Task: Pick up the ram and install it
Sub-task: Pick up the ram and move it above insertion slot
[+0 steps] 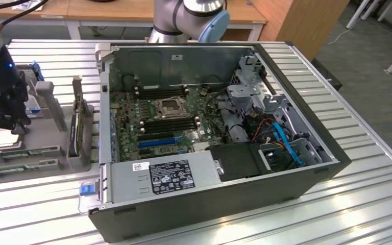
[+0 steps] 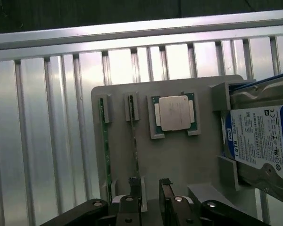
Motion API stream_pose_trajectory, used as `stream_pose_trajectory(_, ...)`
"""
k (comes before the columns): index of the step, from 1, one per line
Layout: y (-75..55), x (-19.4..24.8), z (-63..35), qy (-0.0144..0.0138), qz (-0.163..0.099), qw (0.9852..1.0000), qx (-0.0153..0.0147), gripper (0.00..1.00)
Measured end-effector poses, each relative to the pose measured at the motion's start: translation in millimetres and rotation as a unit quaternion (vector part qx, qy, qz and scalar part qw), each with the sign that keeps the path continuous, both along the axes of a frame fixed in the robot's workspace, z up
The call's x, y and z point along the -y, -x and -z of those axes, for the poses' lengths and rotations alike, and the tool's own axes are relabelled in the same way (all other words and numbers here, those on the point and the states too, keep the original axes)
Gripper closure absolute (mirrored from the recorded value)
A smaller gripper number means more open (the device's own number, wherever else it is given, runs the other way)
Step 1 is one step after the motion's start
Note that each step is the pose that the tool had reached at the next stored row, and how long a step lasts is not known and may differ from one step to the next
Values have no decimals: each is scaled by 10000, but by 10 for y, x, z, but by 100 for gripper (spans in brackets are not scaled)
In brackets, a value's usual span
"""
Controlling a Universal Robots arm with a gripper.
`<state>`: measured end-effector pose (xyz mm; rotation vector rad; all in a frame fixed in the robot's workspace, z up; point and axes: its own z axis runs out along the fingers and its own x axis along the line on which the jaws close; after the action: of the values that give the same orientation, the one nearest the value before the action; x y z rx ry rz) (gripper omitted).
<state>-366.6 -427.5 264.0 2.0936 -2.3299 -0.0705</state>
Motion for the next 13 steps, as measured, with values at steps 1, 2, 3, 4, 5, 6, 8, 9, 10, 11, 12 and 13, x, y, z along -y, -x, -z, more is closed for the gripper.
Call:
stream_pose_trajectory(1, 0, 0, 10, 0, -90, 10000, 0, 70)
stream_pose_trajectory(2, 0, 0, 21, 0, -180, 9998, 0, 70)
stream_pose_trajectory(3, 1, 2, 29, 0, -250, 9997, -1, 70)
stream_pose_trajectory(4, 2, 11, 36, 1, -287, 9996, -4, 70)
stream_pose_trajectory(5, 1, 34, 42, 0, -302, 9995, -4, 70)
stream_pose_trajectory(6, 1, 73, 47, 0, -305, 9995, -4, 70)
stream_pose_trajectory(8, 0, 147, 54, 0, -308, 9995, -3, 70)
stream_pose_trajectory(9, 0, 179, 57, 0, -311, 9995, -4, 70)
stream_pose_trajectory(10, 1, 207, 60, 0, -315, 9995, -4, 70)
stream_pose_trajectory(11, 1, 233, 64, 0, -321, 9995, -4, 70)
stream_pose_trajectory(12, 1, 258, 69, 0, -328, 9995, -5, 70)
stream_pose_trajectory(13, 1, 280, 73, 0, -338, 9994, -5, 70)
